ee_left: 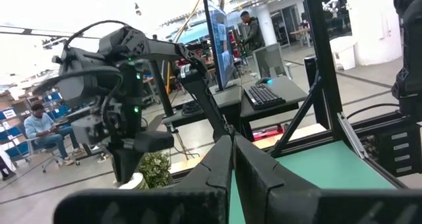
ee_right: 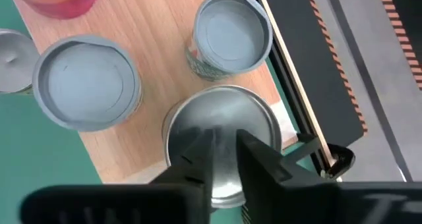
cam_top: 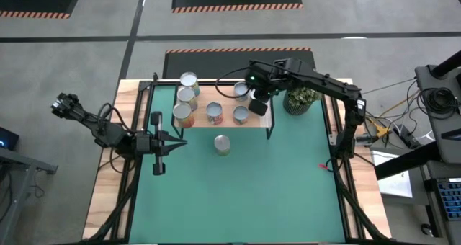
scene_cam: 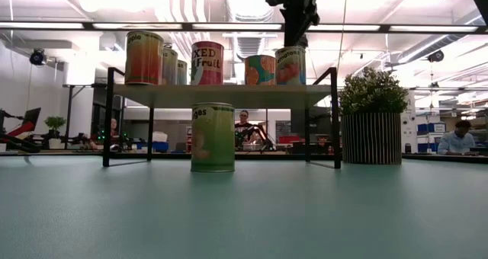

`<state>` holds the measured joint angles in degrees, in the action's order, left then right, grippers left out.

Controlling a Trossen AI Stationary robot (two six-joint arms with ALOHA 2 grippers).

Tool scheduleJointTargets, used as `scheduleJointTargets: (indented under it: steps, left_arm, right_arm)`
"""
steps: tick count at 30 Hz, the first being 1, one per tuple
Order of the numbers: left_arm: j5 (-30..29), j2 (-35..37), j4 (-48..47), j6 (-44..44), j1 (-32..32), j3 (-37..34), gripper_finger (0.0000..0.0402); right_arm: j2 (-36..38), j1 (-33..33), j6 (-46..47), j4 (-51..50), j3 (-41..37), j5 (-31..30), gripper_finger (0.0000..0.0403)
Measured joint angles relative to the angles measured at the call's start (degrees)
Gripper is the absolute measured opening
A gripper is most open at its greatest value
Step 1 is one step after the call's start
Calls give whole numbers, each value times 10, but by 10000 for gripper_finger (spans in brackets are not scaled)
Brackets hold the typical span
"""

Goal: Pick and place cans onto a shelf
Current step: Adjust the canned goods on the shelf

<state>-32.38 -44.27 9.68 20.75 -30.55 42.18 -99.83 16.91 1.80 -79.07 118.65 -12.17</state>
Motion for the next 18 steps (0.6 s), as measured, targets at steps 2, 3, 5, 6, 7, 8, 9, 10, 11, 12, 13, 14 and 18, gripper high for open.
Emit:
scheduleJointTargets:
  steps: [2, 3, 5, 6, 7, 8, 9, 10, 11, 12, 13, 14, 18]
  left_arm:
    - [0, 0, 1, 0, 0, 0, 0]
    - [0, 0, 0, 0, 0, 0, 0]
    - [0, 0, 0, 0, 0, 0, 0]
    - [0, 0, 0, 0, 0, 0, 0]
    - [0, 0, 0, 0, 0, 0, 0]
    - [0, 0, 0, 0, 0, 0, 0]
    - [0, 0, 0, 0, 0, 0, 0]
    - [0, 0, 0, 0, 0, 0, 0]
    - [0, 0, 1, 2, 0, 0, 0]
    - [0, 0, 1, 5, 0, 0, 0]
    - [0, 0, 1, 8, 0, 0, 0]
    - [0, 0, 1, 11, 0, 0, 0]
    - [0, 0, 2, 13, 0, 0, 0]
  right_arm:
    - [0, 0, -3, 1, -6, -5, 31]
    - [0, 0, -4, 0, -6, -13, 24]
    - [0, 0, -5, 0, -6, -27, 13]
    - [0, 0, -5, -1, -3, -31, 11]
    - [0, 0, -5, -1, 1, -33, 10]
    - [0, 0, -5, 1, 6, -34, 9]
    - [0, 0, -6, 5, 11, -34, 9]
    - [0, 0, -5, 16, 16, -34, 9]
    - [0, 0, -4, 33, 19, -31, 9]
    - [1, 0, -3, 54, 19, -23, 9]
    - [1, 0, 0, 75, 19, -11, 9]
    - [-2, 0, 1, 96, 19, -1, 9]
    - [-25, 0, 2, 170, 19, 21, 9]
